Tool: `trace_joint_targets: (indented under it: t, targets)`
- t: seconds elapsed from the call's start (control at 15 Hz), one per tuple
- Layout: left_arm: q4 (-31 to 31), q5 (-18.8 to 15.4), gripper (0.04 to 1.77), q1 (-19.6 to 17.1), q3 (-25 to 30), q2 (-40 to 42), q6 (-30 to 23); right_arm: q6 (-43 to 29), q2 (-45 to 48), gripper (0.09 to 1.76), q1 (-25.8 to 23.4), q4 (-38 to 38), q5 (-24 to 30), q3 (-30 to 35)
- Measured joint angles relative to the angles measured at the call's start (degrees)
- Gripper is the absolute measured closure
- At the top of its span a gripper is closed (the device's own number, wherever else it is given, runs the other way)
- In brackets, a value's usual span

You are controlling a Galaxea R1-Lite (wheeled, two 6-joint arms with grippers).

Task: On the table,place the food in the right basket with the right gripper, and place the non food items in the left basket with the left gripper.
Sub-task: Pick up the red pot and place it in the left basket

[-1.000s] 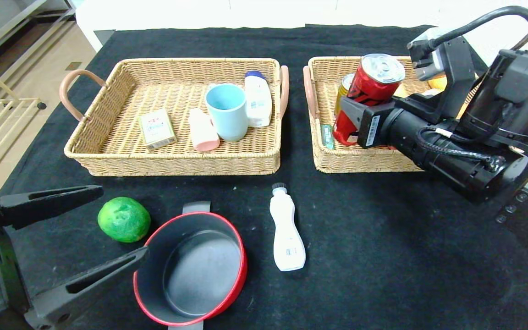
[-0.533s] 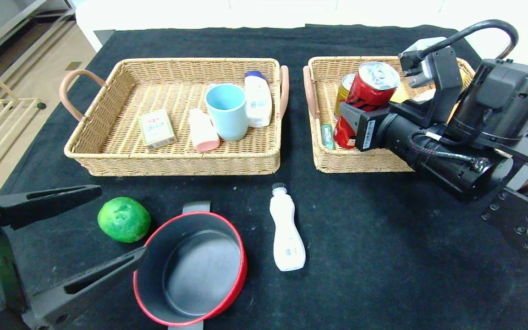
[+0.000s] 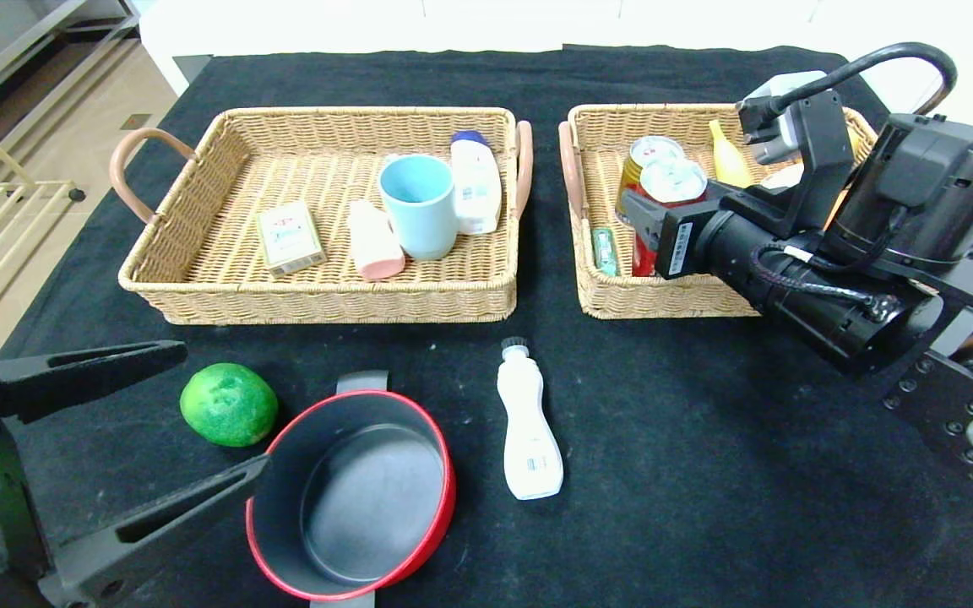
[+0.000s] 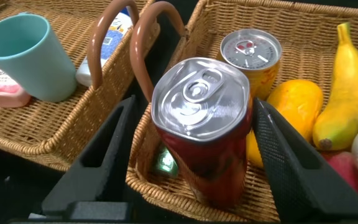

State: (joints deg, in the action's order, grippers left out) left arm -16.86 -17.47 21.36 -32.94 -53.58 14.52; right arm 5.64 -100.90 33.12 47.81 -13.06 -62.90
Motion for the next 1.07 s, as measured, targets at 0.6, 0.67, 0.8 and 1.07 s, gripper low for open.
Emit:
trace_joint_targets:
  t: [0.6,0.67,0.8,1.07]
  targets:
    - [0.0,0.0,0.09,0.0,0.1,0.0,0.0,0.1,4.2,0.26,0.6,-0.5,0.0,5.2]
    - [0.0,0.0,0.09,0.0,0.1,0.0,0.0,0.2,5.5,0.25,0.9,-0.6,0.0,6.6]
    - [0.1,0.0,0.09,0.0,0.1,-0.1,0.0,0.2,8.5,0.22,1.1,-1.3,0.0,9.5]
    - [0.1,0.0,0.09,0.0,0.2,-0.1,0.0,0.2,15.5,0.19,1.8,-7.7,0.1,15.2]
